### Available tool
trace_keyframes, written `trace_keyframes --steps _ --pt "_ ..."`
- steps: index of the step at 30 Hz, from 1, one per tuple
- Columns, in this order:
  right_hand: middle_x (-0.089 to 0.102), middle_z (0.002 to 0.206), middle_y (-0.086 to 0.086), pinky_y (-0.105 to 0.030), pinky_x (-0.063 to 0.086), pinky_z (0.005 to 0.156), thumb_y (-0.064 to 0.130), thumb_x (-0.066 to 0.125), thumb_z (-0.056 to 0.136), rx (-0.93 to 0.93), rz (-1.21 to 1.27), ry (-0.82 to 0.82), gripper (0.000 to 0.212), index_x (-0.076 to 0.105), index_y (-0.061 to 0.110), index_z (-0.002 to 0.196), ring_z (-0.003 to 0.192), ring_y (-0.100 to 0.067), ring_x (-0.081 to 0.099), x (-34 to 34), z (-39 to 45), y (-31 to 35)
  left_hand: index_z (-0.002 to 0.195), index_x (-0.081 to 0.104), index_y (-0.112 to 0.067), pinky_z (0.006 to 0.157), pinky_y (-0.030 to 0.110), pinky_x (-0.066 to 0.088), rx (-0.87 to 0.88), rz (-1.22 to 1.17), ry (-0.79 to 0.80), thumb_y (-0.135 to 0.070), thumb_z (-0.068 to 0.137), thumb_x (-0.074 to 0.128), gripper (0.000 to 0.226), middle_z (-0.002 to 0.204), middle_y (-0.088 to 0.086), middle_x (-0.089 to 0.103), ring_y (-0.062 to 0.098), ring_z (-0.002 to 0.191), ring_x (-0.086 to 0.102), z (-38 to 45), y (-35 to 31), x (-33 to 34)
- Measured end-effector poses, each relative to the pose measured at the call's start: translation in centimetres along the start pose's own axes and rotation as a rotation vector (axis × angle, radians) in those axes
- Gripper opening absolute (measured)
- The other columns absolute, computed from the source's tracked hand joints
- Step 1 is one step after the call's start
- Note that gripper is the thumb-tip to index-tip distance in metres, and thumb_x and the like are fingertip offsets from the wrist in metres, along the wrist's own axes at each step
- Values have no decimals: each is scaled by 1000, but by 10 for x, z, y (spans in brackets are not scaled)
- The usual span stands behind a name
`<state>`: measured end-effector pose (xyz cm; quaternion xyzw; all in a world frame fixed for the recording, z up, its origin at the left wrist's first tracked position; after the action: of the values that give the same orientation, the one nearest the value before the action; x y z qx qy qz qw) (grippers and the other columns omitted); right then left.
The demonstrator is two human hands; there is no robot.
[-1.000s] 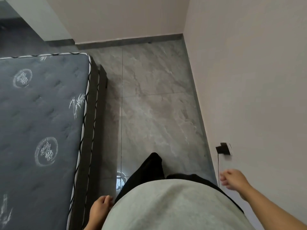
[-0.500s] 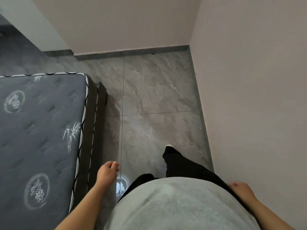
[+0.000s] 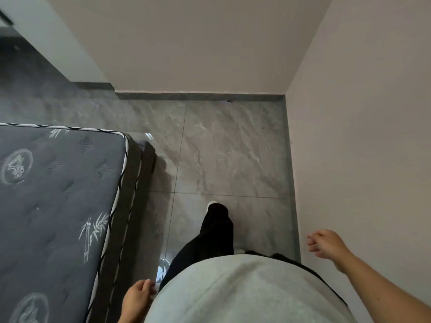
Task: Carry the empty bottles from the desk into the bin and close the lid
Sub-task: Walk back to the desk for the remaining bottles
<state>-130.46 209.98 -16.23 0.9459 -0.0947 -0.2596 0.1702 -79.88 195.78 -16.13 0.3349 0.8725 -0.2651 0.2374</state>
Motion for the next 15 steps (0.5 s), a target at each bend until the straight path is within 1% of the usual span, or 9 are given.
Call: trace_keyframes --steps 1,2,5,6,9,11,12,13,15 --pt "58 70 -11 -27 40 53 6 45 93 6 -4 3 21 58 7 77 58 -21 53 3 7 10 83 70 1 66 31 37 2 -4 4 -9 91 49 25 78 15 63 25 75 55 11 -17 -5" --pt "59 69 -12 -27 39 54 5 45 93 20 -14 6 20 58 6 77 58 -22 52 5 13 20 81 70 2 66 32 36 2 -12 0 -9 90 49 25 78 16 64 26 75 55 24 -34 -10" --pt "56 66 -18 -29 36 57 4 49 90 46 -102 3 25 56 4 66 60 -25 50 10 26 44 66 65 0 59 33 36 27 -48 -5 -11 88 50 28 67 16 61 27 64 51 59 -93 -25" --pt "55 65 -18 -30 34 58 4 51 89 36 -152 1 28 54 5 61 63 -24 50 11 29 54 64 63 -2 61 34 36 36 -79 18 -12 89 50 29 65 17 59 27 64 50 70 -114 -28" --pt "57 64 -21 -32 29 59 6 53 89 15 -258 5 35 54 4 54 69 -21 50 9 42 90 72 63 -2 65 36 38 69 -116 28 -13 91 48 26 73 22 60 27 68 50 106 -181 -45" --pt "63 78 -33 -31 30 62 7 52 90 41 -300 12 32 59 -5 61 72 -21 51 3 50 112 74 64 -8 61 33 42 115 -90 -2 -16 92 49 25 71 13 63 26 62 52 121 -224 -58" --pt "65 86 -34 -31 30 63 7 52 90 50 -321 10 30 60 -6 64 73 -22 53 1 57 125 73 64 -12 59 32 42 124 -101 -8 -17 92 49 24 68 8 62 22 59 52 128 -243 -62" --pt "67 90 -33 -31 32 63 8 53 89 57 -334 19 29 62 -8 67 75 -26 58 0 65 138 72 63 -14 59 31 43 132 -108 -9 -17 92 49 24 67 6 61 21 58 52 136 -259 -65" --pt "70 92 -27 -31 35 64 9 53 88 54 -369 44 28 68 -11 76 87 -31 65 -1 85 170 73 64 -9 64 35 43 123 -116 -11 -18 92 50 25 67 8 60 24 61 52 153 -287 -67"
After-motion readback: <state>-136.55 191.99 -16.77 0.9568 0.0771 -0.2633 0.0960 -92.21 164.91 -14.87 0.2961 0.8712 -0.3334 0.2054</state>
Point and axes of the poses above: each hand's wrist, its own z-axis towards the middle knuckle, its own x-axis out of the palm, y = z × x, the point moved 10 cm from there along z, towards the middle knuckle
